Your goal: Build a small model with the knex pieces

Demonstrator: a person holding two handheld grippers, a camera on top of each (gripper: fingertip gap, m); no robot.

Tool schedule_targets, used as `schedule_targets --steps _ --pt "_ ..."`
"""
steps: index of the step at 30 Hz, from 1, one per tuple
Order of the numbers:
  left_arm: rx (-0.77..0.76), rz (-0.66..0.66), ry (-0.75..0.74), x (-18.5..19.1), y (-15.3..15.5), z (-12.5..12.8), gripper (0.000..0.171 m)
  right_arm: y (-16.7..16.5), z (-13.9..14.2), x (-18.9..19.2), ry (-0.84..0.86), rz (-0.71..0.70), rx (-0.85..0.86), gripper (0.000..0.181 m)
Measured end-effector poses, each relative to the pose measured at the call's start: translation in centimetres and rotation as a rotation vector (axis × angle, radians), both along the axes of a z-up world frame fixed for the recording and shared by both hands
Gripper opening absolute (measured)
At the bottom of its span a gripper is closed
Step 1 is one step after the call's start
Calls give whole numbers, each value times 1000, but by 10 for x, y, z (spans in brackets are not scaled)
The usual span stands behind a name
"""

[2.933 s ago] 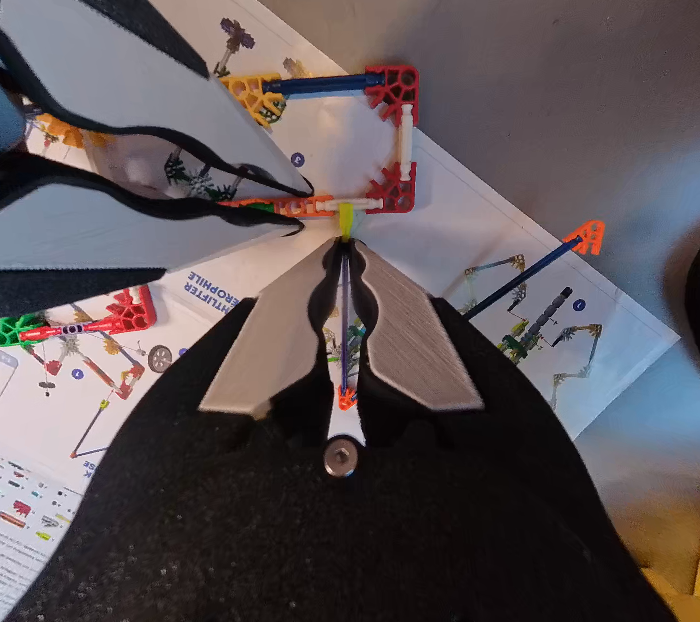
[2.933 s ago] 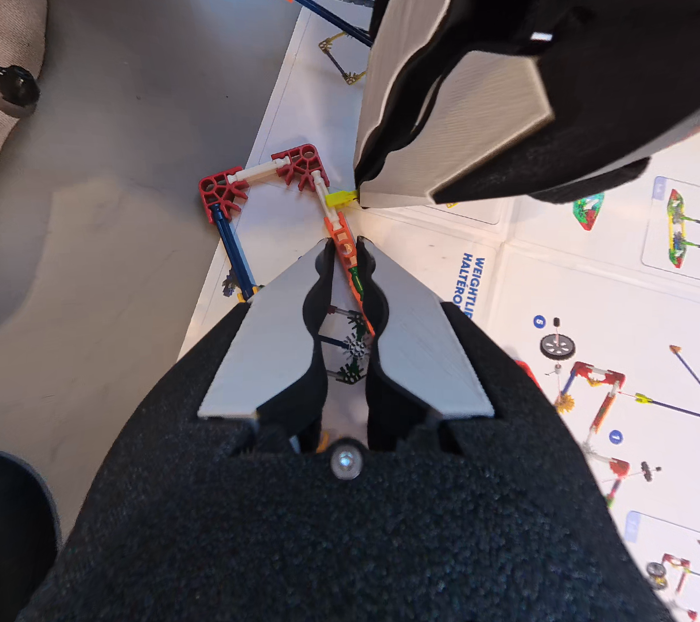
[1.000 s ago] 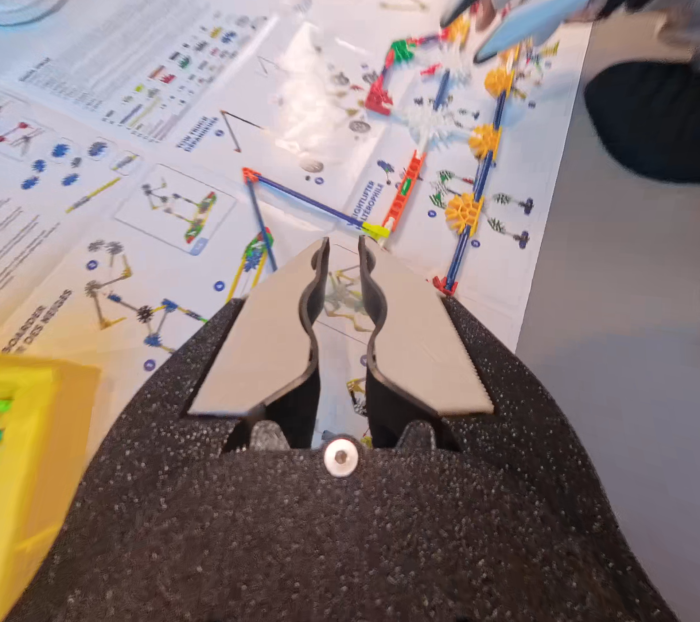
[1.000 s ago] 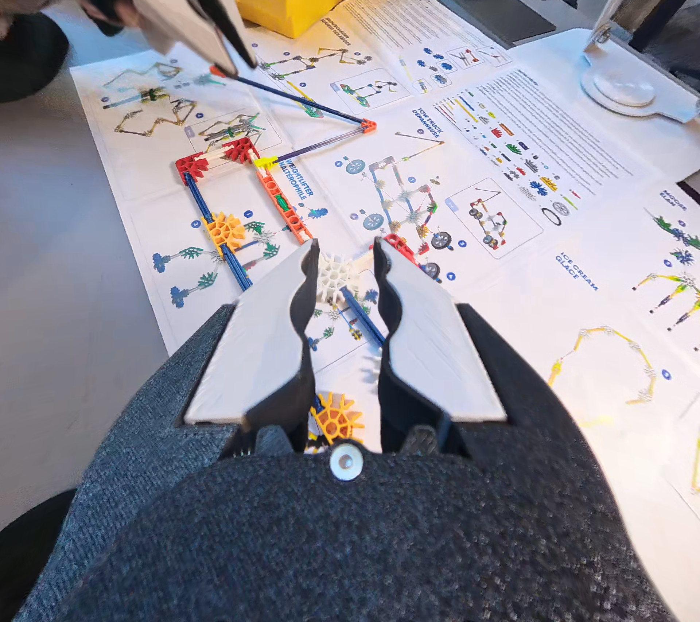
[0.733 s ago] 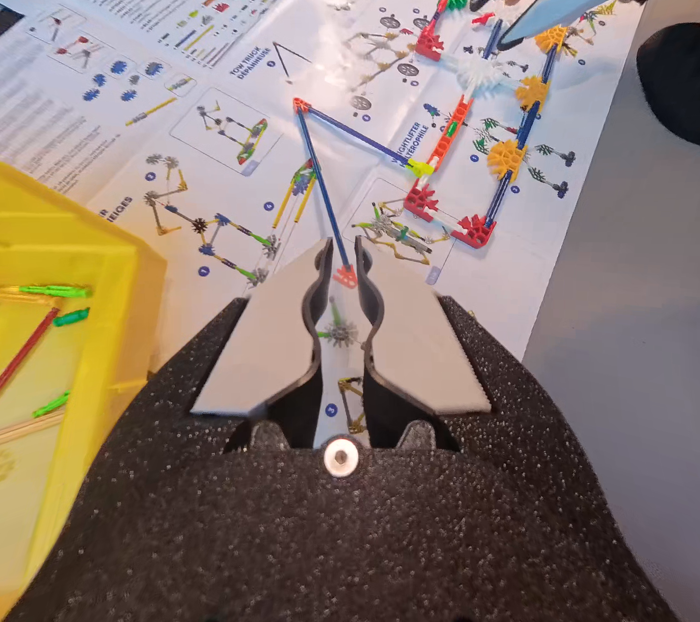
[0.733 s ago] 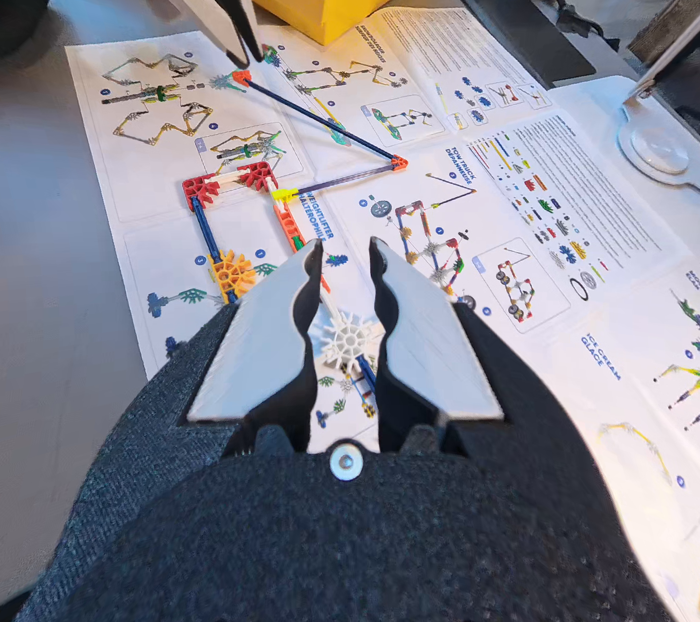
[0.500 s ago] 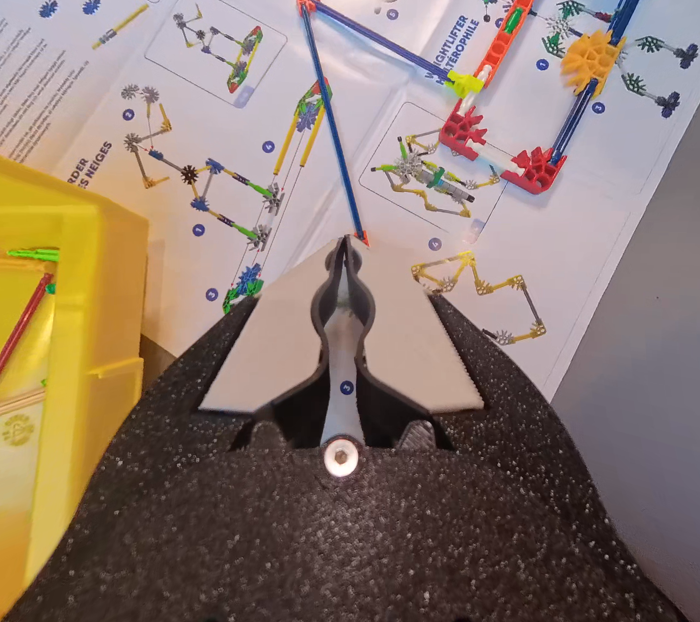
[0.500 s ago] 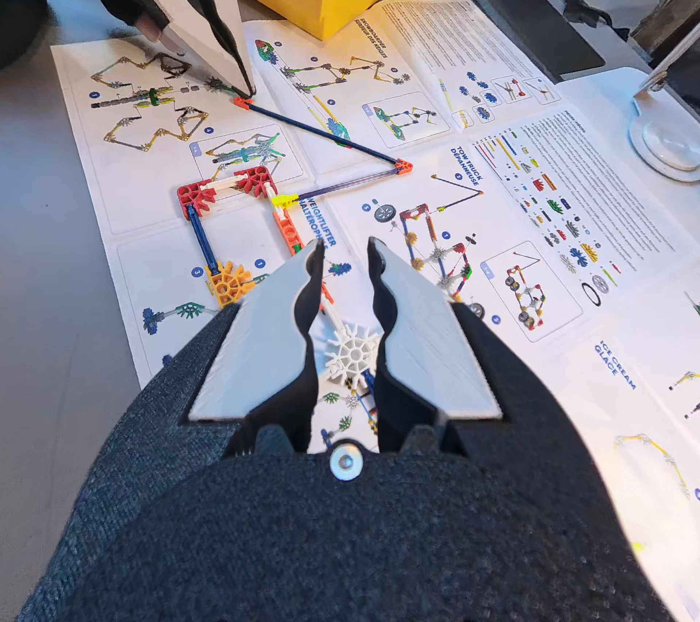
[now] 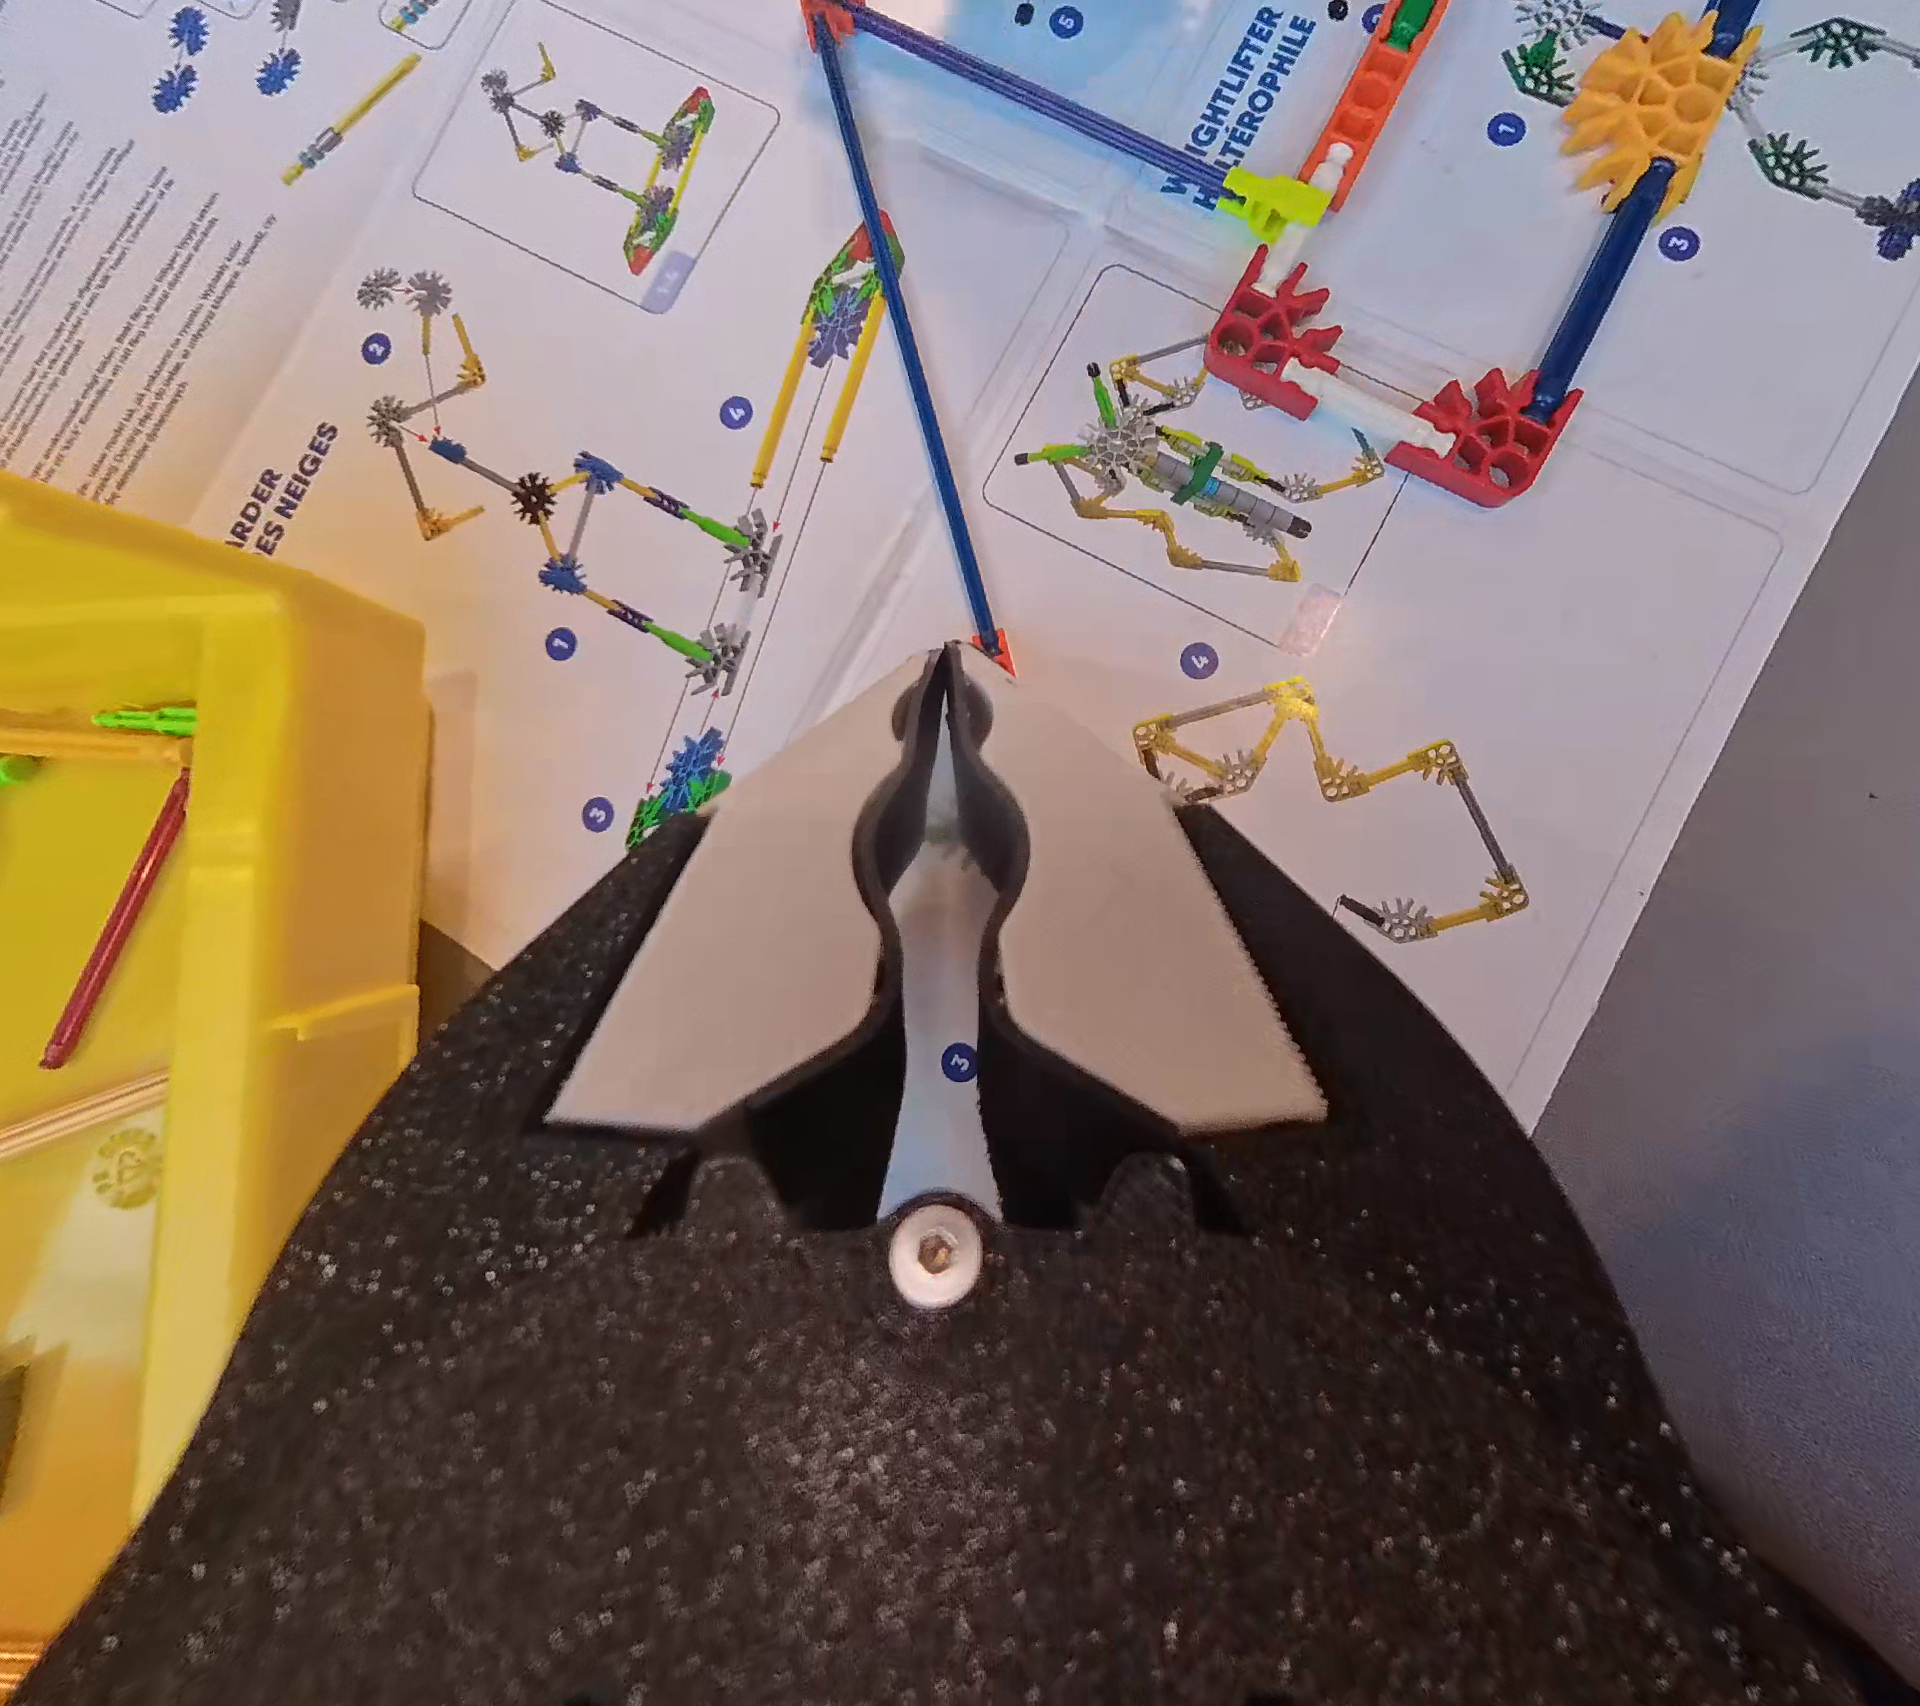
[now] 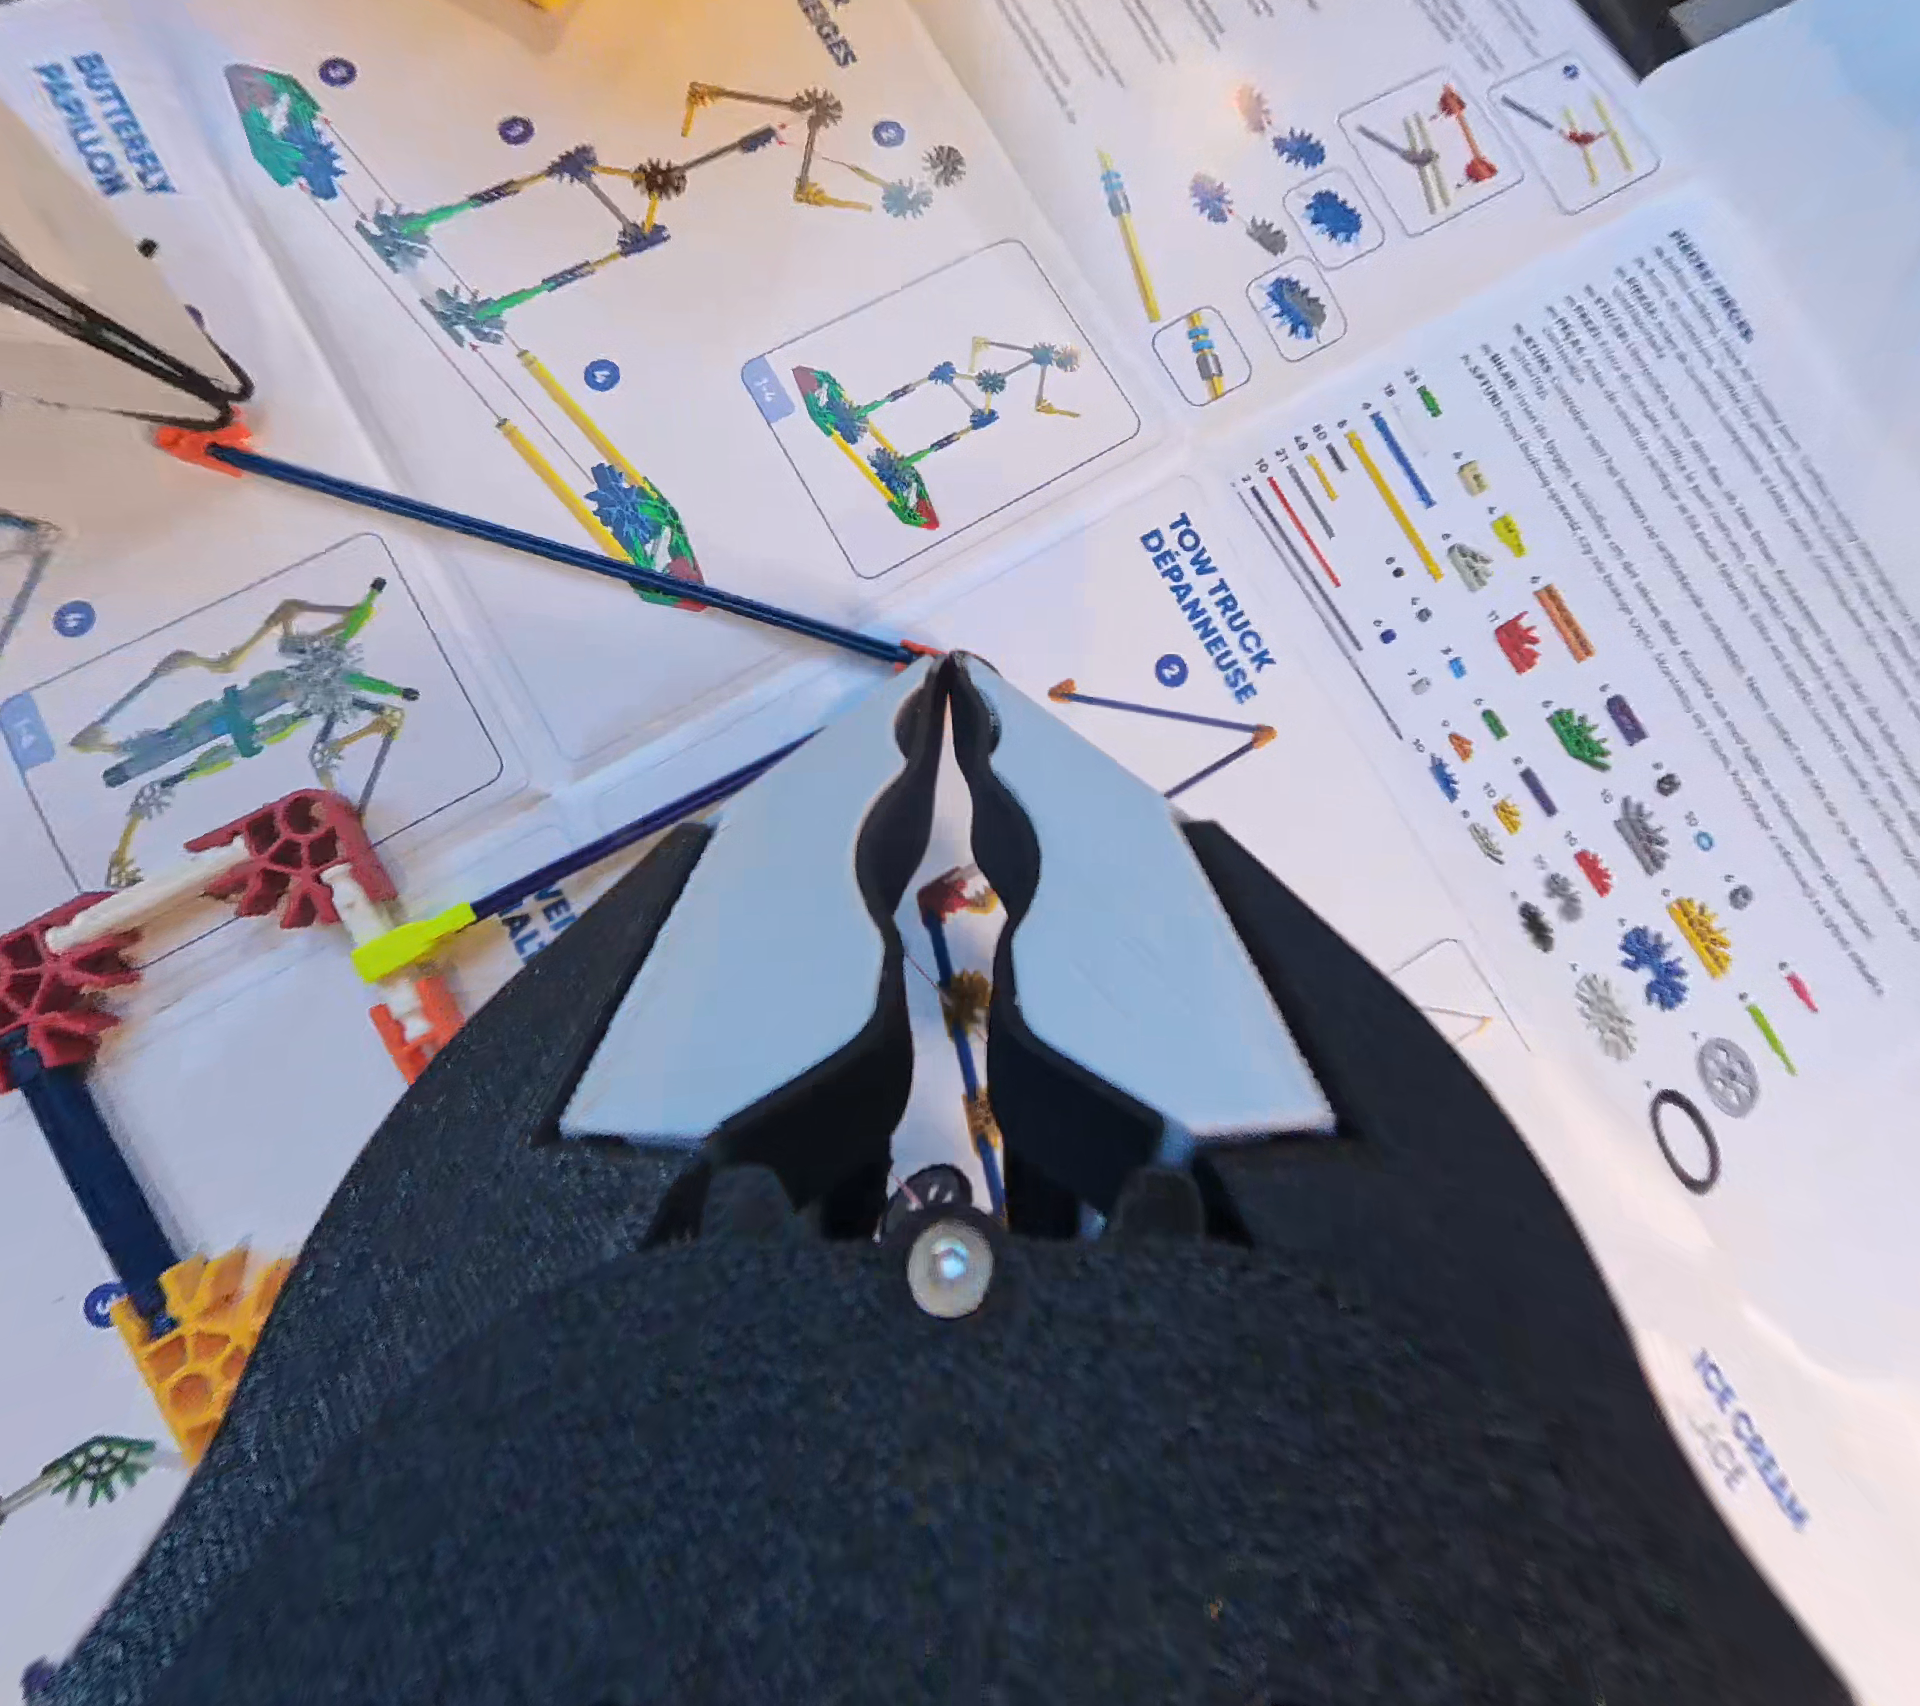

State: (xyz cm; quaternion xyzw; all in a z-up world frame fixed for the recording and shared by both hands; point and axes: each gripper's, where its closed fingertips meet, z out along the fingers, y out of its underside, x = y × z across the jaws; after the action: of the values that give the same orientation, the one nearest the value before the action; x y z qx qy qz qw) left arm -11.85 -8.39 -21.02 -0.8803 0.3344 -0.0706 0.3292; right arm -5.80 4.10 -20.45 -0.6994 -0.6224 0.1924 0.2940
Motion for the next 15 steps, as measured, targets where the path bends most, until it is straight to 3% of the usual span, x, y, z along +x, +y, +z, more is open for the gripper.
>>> schedule_targets --steps 7,11,15 --pt "19 -33 3 0 1 1 0 -2 -4 0 -139 58 97 0" --pt "48 38 -180 3 10 21 0 -2 -3 0 -141 53 84 0" --pt "64 37 -219 0 8 30 0 0 -1 0 -62 9 77 0"
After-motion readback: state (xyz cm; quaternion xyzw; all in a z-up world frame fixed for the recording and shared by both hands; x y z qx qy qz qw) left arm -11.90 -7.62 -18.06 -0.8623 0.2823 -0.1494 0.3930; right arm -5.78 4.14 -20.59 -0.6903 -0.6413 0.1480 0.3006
